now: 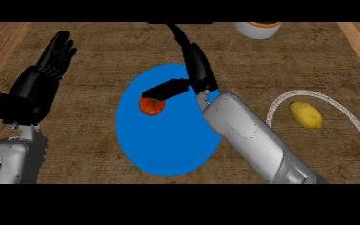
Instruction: Pick the tomato from the placemat and place it in the plate
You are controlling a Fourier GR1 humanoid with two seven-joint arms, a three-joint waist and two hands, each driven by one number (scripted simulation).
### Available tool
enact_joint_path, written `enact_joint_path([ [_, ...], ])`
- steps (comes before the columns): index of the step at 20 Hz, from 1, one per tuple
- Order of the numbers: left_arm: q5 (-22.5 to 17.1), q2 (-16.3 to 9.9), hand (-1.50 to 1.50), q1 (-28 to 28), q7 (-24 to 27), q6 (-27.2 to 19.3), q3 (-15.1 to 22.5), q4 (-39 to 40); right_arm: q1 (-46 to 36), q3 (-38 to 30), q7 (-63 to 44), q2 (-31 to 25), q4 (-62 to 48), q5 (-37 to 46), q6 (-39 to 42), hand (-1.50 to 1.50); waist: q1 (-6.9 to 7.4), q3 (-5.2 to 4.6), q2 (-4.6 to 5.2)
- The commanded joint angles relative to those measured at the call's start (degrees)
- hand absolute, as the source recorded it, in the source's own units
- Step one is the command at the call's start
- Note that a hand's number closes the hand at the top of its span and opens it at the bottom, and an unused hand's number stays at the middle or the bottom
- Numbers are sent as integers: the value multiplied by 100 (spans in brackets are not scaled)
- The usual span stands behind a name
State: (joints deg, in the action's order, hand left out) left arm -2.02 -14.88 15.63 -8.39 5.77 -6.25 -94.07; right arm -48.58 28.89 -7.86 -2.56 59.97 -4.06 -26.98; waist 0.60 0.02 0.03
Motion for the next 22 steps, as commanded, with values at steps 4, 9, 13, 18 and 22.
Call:
enact_joint_path([
  [4, -167, -105, 0, -114, -145, 110, -203, -252, 789, -800, 123, -840, 1008, -409, 685, -150, -93, -1, -28],
  [9, 117, 51, 0, 97, -81, -63, -52, 33, 1218, -1516, 1300, -1295, 526, -752, 1673, -150, -52, 1, 3],
  [13, -100, -135, 0, -14, 135, 187, -323, 114, 1753, -1804, 1389, -1948, 869, -915, 2456, -150, -61, -1, -3],
  [18, 204, 201, 0, -165, 347, 3, -40, 222, 2020, -2311, 1806, -2273, 672, -915, 3025, -150, -61, -2, -3],
  [22, 194, 155, 0, -3, 294, 39, -102, 374, 2410, -2565, 1904, -2720, 893, -994, 3653, -150, -95, -2, -7],
])
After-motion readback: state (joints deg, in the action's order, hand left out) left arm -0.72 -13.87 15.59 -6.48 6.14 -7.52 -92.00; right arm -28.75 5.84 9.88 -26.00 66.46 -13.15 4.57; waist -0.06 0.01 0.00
